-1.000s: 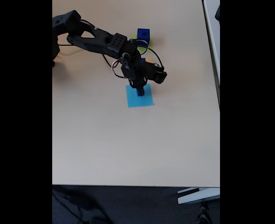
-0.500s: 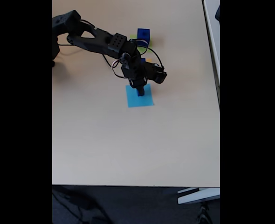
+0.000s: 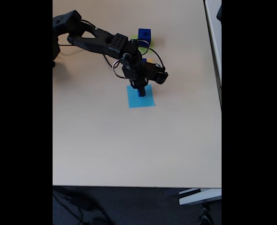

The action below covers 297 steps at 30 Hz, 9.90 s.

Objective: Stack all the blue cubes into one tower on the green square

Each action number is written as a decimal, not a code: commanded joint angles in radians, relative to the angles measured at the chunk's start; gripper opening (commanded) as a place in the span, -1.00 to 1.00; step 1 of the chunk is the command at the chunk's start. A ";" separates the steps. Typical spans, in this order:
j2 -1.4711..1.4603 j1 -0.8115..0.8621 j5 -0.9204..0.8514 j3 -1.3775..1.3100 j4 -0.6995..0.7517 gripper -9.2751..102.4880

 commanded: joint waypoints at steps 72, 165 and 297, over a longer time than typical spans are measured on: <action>0.195 -0.644 0.776 -0.097 0.098 -0.38; 0.137 -0.632 0.724 -0.109 0.110 -0.46; 0.101 -0.071 0.084 -0.156 0.126 -0.84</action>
